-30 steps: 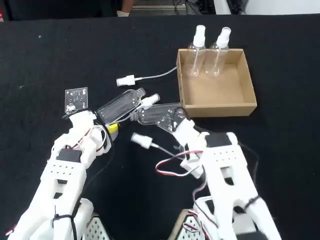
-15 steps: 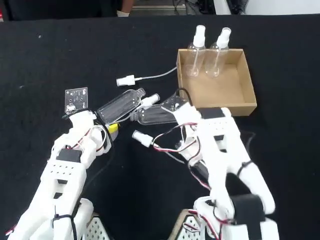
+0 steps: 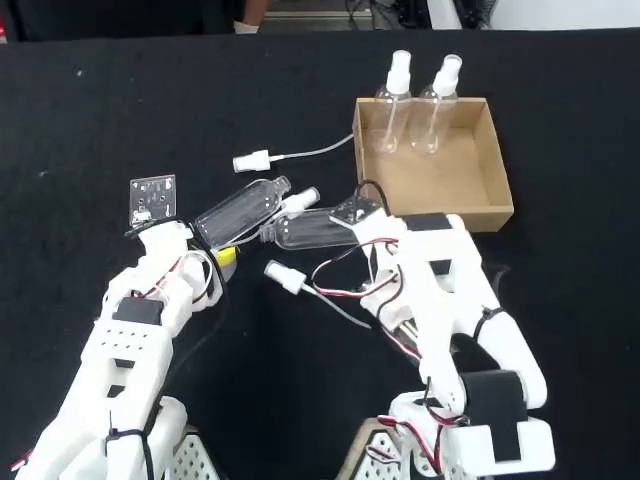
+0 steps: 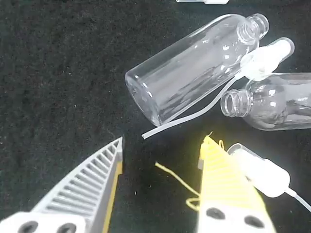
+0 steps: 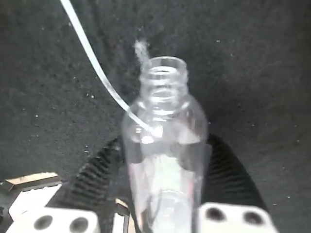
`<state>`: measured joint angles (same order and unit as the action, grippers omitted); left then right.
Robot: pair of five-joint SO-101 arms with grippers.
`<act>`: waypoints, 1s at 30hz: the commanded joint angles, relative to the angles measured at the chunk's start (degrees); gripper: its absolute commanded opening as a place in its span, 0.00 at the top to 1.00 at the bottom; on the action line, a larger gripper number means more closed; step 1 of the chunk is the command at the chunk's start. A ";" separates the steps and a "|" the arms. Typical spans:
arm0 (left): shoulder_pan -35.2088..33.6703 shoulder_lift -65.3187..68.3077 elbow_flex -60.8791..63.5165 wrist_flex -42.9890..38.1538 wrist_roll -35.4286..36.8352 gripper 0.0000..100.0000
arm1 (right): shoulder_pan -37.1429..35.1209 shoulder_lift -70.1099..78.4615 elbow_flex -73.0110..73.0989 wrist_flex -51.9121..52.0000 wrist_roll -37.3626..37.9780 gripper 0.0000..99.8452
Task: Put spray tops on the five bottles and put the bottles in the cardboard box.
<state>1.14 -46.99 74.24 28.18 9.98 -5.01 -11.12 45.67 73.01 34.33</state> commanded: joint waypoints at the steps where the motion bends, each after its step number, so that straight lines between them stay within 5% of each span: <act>1: -0.66 -1.23 -0.31 -0.70 0.18 0.76 | 2.46 -0.22 -1.89 -0.79 0.62 0.97; 4: -0.66 -1.23 -0.31 -0.62 0.18 0.76 | 10.20 -0.22 -4.53 1.05 3.08 0.99; 14: -0.48 -1.23 -0.75 1.05 0.18 0.76 | 46.42 0.31 -16.48 -1.41 28.13 0.97; 23: -0.66 -1.23 -0.75 1.14 0.18 0.76 | 52.92 0.40 -11.91 -12.92 28.40 0.69; 30: -0.66 -1.23 -0.66 1.23 0.18 0.76 | 53.10 0.40 -12.09 -13.36 28.57 0.66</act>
<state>1.14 -46.99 74.24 29.05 9.98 46.95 -11.03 34.42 61.41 62.02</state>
